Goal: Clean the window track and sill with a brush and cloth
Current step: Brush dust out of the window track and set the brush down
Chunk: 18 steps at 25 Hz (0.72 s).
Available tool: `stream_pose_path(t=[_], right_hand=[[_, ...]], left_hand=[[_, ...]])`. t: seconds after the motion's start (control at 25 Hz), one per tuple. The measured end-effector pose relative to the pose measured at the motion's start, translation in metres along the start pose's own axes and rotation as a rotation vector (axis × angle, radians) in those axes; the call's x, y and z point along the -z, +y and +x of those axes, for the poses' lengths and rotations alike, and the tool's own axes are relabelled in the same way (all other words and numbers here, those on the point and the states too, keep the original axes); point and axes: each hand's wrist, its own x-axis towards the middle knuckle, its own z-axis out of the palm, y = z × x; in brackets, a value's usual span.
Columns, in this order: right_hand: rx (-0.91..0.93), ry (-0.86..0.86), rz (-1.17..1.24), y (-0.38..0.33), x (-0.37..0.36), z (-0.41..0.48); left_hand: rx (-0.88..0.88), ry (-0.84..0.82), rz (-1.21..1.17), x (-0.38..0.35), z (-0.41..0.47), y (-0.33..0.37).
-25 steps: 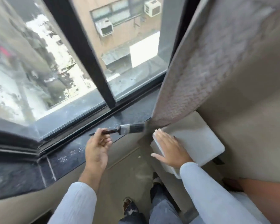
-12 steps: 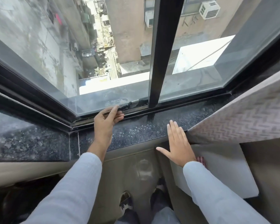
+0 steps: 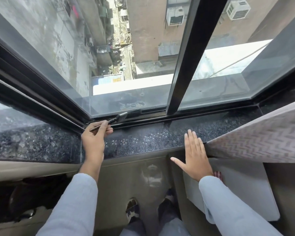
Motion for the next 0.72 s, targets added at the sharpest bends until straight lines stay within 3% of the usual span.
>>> stream_pose_path(t=[0.16,0.36,0.56,0.72], right_hand=[[-0.019,0.014,-0.007,-0.003,-0.003,0.001],[-0.029,0.028,-0.004,-0.005,-0.005,0.002],[-0.036,0.022,0.002,-0.006,-0.004,0.002],[-0.036,0.019,0.011,-0.006,-0.003,0.003]], left_hand=[[-0.081,0.165,0.084,0.037,-0.007,0.012],[-0.217,0.199,0.202,0.058,-0.034,0.041],[-0.676,0.083,0.805,0.08,-0.045,0.077],[-0.836,0.01,1.086,0.06,-0.03,0.079]])
